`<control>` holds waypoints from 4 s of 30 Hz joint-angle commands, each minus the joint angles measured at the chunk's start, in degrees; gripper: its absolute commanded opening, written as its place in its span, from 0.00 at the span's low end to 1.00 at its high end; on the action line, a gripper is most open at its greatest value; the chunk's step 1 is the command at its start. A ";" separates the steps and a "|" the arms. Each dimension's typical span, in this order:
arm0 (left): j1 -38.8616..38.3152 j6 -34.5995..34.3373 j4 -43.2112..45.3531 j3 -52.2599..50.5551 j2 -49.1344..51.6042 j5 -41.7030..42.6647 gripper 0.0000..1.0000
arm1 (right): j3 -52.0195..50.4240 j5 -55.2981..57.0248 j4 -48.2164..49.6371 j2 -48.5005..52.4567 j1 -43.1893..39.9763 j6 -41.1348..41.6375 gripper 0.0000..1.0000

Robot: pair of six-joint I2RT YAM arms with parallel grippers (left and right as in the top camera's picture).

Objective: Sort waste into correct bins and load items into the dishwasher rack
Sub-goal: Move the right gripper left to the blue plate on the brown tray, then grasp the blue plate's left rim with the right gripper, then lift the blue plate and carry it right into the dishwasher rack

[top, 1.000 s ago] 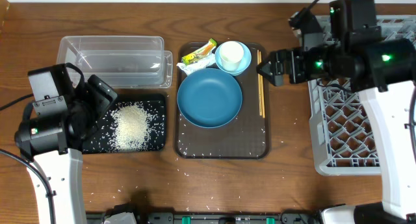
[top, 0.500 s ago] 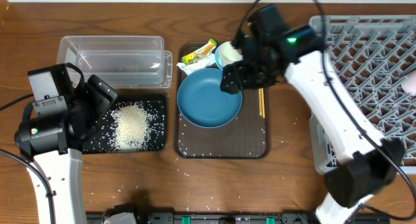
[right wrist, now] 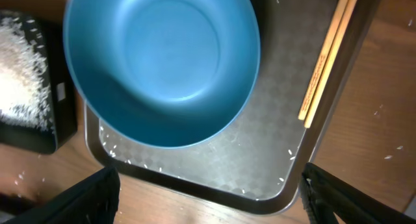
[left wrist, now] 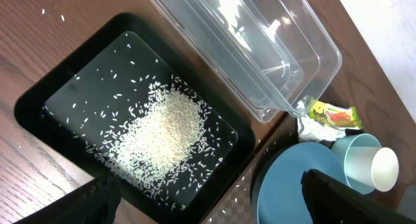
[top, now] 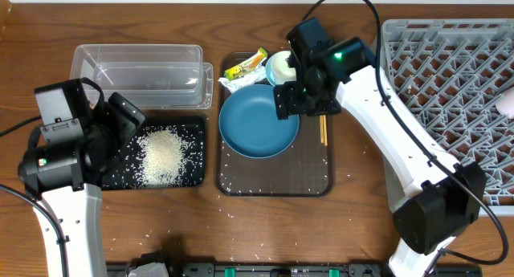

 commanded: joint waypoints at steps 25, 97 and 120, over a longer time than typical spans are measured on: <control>0.26 -0.07 -0.17 0.96 0.07 -0.50 0.92 | -17.81 14.43 31.82 1.07 22.05 -6.43 0.92; 0.26 -0.07 -0.17 0.96 0.07 -0.50 0.92 | -0.61 6.93 15.19 9.73 25.27 -3.37 0.01; 0.26 -0.07 -0.17 0.96 0.07 -0.50 0.92 | 19.19 3.69 -2.64 2.32 15.45 -1.97 0.01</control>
